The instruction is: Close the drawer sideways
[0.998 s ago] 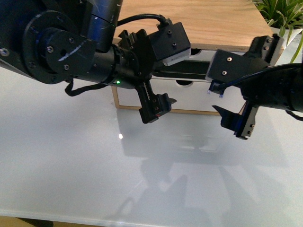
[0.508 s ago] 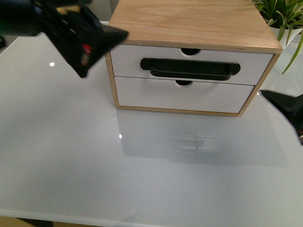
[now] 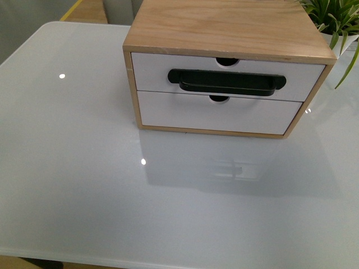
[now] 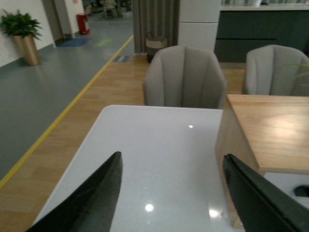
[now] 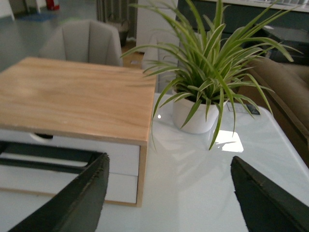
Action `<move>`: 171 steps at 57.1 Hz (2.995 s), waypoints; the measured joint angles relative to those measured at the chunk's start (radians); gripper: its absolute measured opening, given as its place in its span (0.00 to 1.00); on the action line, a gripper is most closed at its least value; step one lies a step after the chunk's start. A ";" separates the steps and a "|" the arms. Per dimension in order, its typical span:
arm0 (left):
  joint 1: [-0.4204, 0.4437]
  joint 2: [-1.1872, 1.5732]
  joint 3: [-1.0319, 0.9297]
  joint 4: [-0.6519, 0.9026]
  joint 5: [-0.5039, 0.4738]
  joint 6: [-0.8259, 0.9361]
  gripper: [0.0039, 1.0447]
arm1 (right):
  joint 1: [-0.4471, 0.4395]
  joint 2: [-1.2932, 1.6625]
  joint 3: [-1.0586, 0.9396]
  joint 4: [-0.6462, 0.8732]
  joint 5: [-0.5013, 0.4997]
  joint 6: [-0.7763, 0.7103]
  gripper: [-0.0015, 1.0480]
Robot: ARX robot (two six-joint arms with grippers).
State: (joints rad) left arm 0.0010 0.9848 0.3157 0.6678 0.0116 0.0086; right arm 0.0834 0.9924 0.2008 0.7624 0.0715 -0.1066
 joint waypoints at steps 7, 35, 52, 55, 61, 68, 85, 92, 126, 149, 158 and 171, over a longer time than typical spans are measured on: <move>-0.001 -0.085 -0.093 0.000 -0.009 -0.003 0.30 | -0.061 -0.100 -0.064 -0.016 -0.067 0.076 0.40; -0.001 -0.391 -0.254 -0.142 -0.012 -0.006 0.01 | -0.080 -0.405 -0.183 -0.188 -0.071 0.096 0.02; -0.001 -0.533 -0.299 -0.219 -0.011 -0.006 0.01 | -0.080 -0.595 -0.183 -0.367 -0.071 0.096 0.02; -0.001 -0.564 -0.299 -0.249 -0.012 -0.006 0.01 | -0.080 -0.623 -0.183 -0.393 -0.071 0.096 0.02; -0.001 -0.615 -0.299 -0.299 -0.012 -0.006 0.01 | -0.080 -0.669 -0.183 -0.439 -0.071 0.096 0.02; -0.001 -0.677 -0.299 -0.359 -0.012 -0.006 0.01 | -0.080 -0.724 -0.183 -0.492 -0.071 0.096 0.02; -0.001 -0.800 -0.299 -0.482 -0.012 -0.006 0.01 | -0.080 -0.909 -0.183 -0.711 -0.072 0.096 0.02; -0.001 -0.920 -0.299 -0.636 -0.012 -0.006 0.01 | -0.080 -0.983 -0.183 -0.759 -0.071 0.096 0.02; -0.001 -0.978 -0.299 -0.666 -0.012 -0.007 0.62 | -0.080 -0.986 -0.183 -0.761 -0.071 0.096 0.58; -0.001 -0.978 -0.299 -0.666 -0.012 -0.006 0.92 | -0.080 -0.986 -0.183 -0.761 -0.071 0.097 0.91; -0.001 -0.978 -0.299 -0.666 -0.012 -0.006 0.92 | -0.080 -0.986 -0.183 -0.761 -0.071 0.097 0.91; -0.001 -0.978 -0.299 -0.666 -0.012 -0.006 0.92 | -0.080 -0.986 -0.183 -0.761 -0.071 0.097 0.91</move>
State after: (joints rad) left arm 0.0002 0.0063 0.0162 0.0013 -0.0002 0.0021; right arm 0.0032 0.0059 0.0177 0.0013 0.0006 -0.0101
